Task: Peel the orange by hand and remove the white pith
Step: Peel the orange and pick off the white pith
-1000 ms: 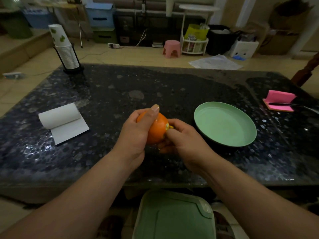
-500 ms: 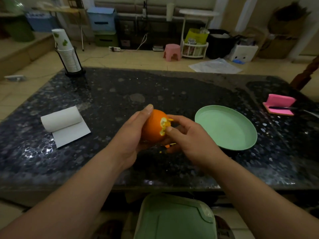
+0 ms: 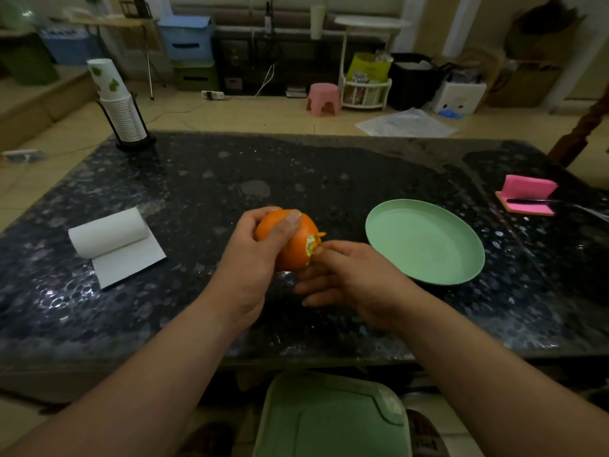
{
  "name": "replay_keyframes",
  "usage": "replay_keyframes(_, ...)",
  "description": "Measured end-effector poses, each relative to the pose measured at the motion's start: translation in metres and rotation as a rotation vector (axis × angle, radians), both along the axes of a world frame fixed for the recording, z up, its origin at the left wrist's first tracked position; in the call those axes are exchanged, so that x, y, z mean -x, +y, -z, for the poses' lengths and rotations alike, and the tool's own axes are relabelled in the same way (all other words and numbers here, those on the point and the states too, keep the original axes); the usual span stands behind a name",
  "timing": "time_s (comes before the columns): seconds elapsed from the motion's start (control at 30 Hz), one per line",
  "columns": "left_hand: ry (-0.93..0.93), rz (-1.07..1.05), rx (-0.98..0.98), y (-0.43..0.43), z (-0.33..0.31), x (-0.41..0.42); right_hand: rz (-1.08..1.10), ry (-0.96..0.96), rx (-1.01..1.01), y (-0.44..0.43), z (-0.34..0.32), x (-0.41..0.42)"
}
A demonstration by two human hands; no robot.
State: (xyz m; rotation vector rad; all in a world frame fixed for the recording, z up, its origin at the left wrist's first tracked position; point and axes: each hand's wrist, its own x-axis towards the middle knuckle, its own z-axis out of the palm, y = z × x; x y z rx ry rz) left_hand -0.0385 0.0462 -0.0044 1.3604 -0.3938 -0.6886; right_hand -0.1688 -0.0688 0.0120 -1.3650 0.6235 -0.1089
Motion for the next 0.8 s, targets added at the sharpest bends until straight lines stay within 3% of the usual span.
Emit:
replay_keyframes(0.17, 0.017, 0.018, -0.001, 0.001, 0.001, 0.0, -0.036, -0.047, 0.103, -0.003, -0.001, 0.004)
replay_keyframes(0.37, -0.001, 0.026, 0.008, -0.001, 0.003, 0.01, -0.032, 0.002, 0.462, -0.005, 0.003, 0.002)
replay_keyframes(0.57, 0.021, 0.022, -0.02, -0.001, 0.003, 0.011, -0.068, 0.056, 0.612, -0.008, 0.0, 0.002)
replay_keyframes(0.7, 0.088, 0.015, -0.02, -0.001, -0.002, 0.01, -0.042, 0.099, 0.915, -0.013, -0.003, 0.007)
replay_keyframes(0.8, 0.077, 0.069, -0.056, 0.0, -0.005, 0.014, -0.028, 0.072, 0.984, -0.012, -0.004, 0.008)
